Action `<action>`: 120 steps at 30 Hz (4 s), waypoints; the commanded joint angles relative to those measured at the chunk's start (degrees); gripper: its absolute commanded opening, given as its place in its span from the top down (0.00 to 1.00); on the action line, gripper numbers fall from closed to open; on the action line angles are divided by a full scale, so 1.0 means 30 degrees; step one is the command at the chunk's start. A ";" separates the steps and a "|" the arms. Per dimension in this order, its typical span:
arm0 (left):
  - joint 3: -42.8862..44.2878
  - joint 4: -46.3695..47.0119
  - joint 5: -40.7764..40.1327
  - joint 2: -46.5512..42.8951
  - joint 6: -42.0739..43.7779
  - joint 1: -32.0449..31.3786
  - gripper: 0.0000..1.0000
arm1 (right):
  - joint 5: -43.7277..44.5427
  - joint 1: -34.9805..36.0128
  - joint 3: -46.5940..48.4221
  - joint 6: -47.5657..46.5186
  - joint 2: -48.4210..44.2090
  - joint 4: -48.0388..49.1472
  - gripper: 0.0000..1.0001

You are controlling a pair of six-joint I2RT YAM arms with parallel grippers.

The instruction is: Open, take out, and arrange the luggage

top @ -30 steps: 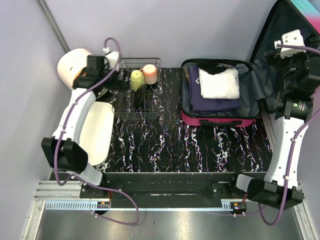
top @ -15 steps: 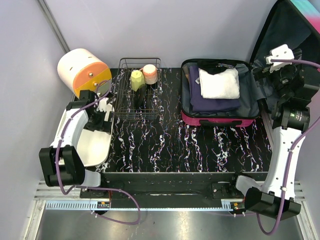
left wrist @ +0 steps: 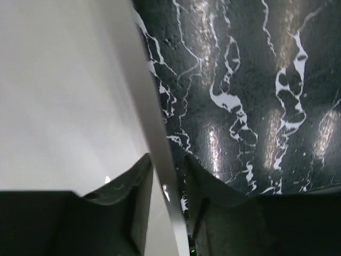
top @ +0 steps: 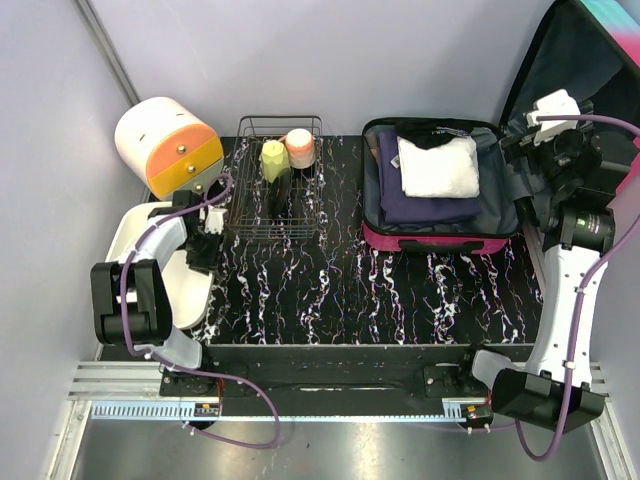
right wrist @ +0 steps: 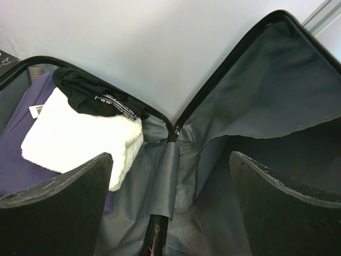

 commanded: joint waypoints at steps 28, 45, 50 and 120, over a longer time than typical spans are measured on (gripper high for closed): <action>0.4084 -0.4516 -0.3713 -0.7586 0.1992 -1.3988 1.00 | 0.0502 0.1371 -0.1451 0.0464 -0.0617 -0.0795 0.00; 0.4056 0.1608 0.1122 0.1753 -0.2846 -2.2818 1.00 | 0.0913 0.2104 -0.2796 0.0701 -0.1054 -0.2465 0.00; 0.3057 0.1726 0.0976 0.2085 -0.1908 -2.3109 1.00 | 0.0824 0.2104 -0.3150 0.0202 -0.1261 -0.2935 0.00; 1.3165 0.1110 0.9325 0.1937 0.0437 -0.6031 0.01 | -0.0352 0.7992 2.0199 -0.1672 2.4460 -0.3374 0.00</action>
